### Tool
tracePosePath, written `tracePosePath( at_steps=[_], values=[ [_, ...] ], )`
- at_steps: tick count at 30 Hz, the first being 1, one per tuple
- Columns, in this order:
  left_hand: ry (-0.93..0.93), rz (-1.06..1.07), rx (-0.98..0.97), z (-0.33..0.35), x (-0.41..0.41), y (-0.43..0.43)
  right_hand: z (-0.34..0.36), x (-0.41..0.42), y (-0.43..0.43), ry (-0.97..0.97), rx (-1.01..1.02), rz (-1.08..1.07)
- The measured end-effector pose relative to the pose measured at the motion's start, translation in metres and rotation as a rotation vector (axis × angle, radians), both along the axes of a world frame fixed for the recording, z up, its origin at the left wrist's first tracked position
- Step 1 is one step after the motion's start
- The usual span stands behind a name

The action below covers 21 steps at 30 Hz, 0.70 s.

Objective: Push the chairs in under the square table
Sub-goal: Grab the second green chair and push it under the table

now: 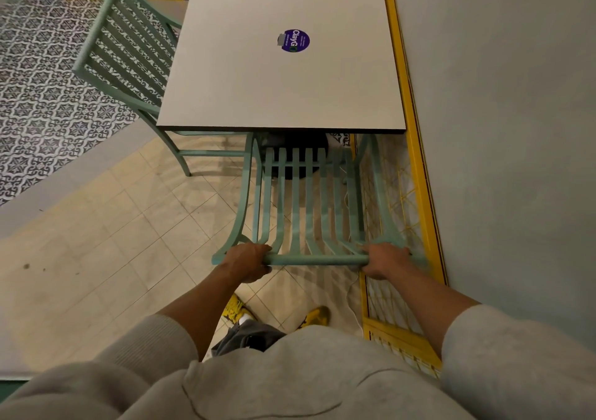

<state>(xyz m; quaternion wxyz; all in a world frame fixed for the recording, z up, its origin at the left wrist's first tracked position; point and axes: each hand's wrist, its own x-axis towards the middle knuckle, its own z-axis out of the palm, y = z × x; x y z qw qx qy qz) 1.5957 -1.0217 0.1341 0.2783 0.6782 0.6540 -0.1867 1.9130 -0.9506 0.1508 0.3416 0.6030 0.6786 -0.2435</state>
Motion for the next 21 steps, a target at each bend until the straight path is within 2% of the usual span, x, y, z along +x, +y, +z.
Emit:
tracePosePath(
  at_steps=[5, 9, 15, 21],
  values=[
    [0.001, -0.023, -0.020, 0.003, 0.002, -0.001, -0.004, -0.002, 0.002, -0.009, -0.043, 0.010],
    [0.012, -0.069, -0.036, 0.008, -0.003, 0.008, 0.005, -0.012, 0.019, 0.133, -0.212, 0.028],
    [-0.029, -0.010, 0.013, 0.021, -0.027, 0.014, 0.025, -0.068, 0.036, 0.310, -0.149, 0.145],
    [-0.103, 0.064, 0.089, 0.029, -0.086, 0.000, 0.024, -0.151, 0.026, 0.361, -0.097, 0.215]
  ],
)
